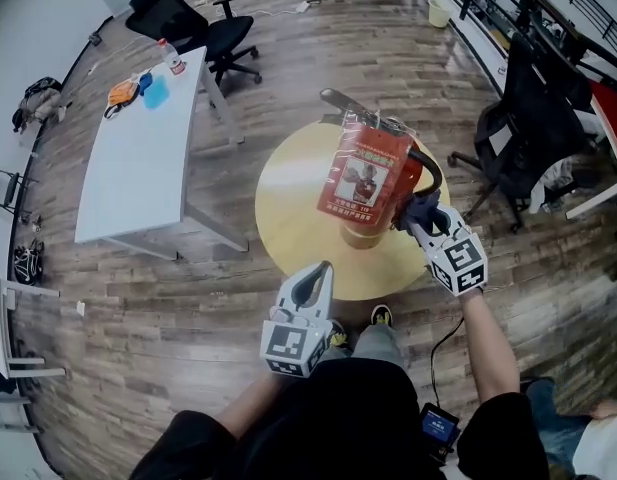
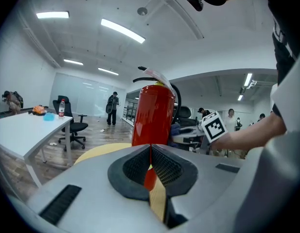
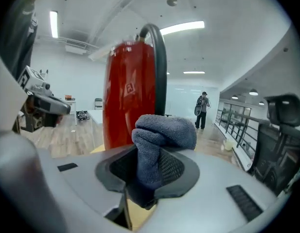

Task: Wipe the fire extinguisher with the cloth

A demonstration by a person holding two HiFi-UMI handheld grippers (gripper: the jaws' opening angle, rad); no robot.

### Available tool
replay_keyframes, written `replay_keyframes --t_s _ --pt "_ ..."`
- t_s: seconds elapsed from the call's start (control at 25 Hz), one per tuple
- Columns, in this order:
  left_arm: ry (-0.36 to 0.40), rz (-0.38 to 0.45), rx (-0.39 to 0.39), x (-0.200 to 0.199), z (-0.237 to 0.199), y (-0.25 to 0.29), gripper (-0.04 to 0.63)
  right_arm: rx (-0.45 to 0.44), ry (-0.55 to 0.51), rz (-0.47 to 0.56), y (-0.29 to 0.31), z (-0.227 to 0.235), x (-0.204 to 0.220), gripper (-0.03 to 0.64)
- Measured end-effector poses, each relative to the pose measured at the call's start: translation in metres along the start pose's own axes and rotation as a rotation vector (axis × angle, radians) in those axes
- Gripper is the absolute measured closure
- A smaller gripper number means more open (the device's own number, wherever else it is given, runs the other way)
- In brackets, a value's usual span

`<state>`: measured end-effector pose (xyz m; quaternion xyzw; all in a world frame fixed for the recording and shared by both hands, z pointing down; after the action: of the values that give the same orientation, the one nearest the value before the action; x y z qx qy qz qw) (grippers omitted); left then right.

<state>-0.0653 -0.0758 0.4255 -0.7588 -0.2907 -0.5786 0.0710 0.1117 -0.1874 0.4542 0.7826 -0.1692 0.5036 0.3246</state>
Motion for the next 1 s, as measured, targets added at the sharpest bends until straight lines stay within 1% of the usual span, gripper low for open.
replay_keyframes --t_s 0.12,0.2,0.28,0.32,0.48,0.52,0.56,0.6,0.68,0.76,0.8,0.88,0.92,0.96,1.0 --pt "-0.011 0.014 0.013 -0.004 0.002 0.001 0.572 -0.002 -0.049 0.05 -0.033 0.016 -0.055 0.505" --pt "-0.018 0.02 0.022 -0.005 0.004 0.004 0.572 -0.012 -0.129 0.056 -0.053 0.022 -0.088 0.505" --pt "-0.02 0.024 0.031 -0.006 0.008 0.007 0.572 -0.043 -0.231 0.028 -0.067 0.026 -0.12 0.505" --pt "-0.019 0.026 0.036 -0.006 0.01 0.008 0.572 -0.07 -0.274 -0.009 -0.071 0.027 -0.133 0.503" --pt "-0.015 0.033 0.051 -0.011 0.017 0.01 0.572 -0.185 -0.404 -0.242 -0.068 0.023 -0.177 0.503" --pt "-0.015 0.035 0.054 -0.013 0.018 0.009 0.572 -0.209 -0.424 -0.279 -0.064 0.021 -0.187 0.503" --pt "-0.012 0.037 0.057 -0.013 0.02 0.008 0.572 -0.23 -0.431 -0.293 -0.06 0.018 -0.197 0.503" --pt "-0.008 0.04 0.058 -0.013 0.022 0.007 0.572 -0.244 -0.428 -0.292 -0.057 0.015 -0.207 0.503" --pt "-0.001 0.045 0.056 -0.011 0.026 0.005 0.572 -0.242 -0.417 -0.292 -0.052 0.009 -0.216 0.503" --pt "-0.002 0.045 0.054 -0.008 0.029 0.004 0.572 -0.236 -0.39 -0.287 -0.053 0.0 -0.214 0.503" --pt "-0.005 0.043 0.054 -0.007 0.029 0.004 0.572 -0.263 -0.355 -0.28 -0.053 -0.012 -0.208 0.505" --pt "-0.008 0.041 0.05 -0.006 0.027 0.003 0.572 -0.373 -0.239 -0.27 -0.044 -0.051 -0.184 0.505" --pt "-0.008 0.043 0.046 -0.007 0.024 0.002 0.572 -0.414 -0.174 -0.274 -0.035 -0.072 -0.167 0.505" --pt "-0.008 0.047 0.042 -0.009 0.022 0.001 0.572 -0.425 -0.119 -0.291 -0.023 -0.089 -0.145 0.505" --pt "-0.009 0.05 0.036 -0.012 0.019 -0.001 0.572 -0.41 -0.073 -0.315 -0.01 -0.101 -0.121 0.505"
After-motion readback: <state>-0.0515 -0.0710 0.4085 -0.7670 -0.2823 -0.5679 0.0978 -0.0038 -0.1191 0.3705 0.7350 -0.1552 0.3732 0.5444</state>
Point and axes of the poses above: the fingertips, and each gripper's own axes: y forward along the fingers, z to its right, x out of its underside, the point moved 1 cm from there along -y, backward along the fingers, and after that the axes turned 9 degrees about -y, right-handed, at the moved point
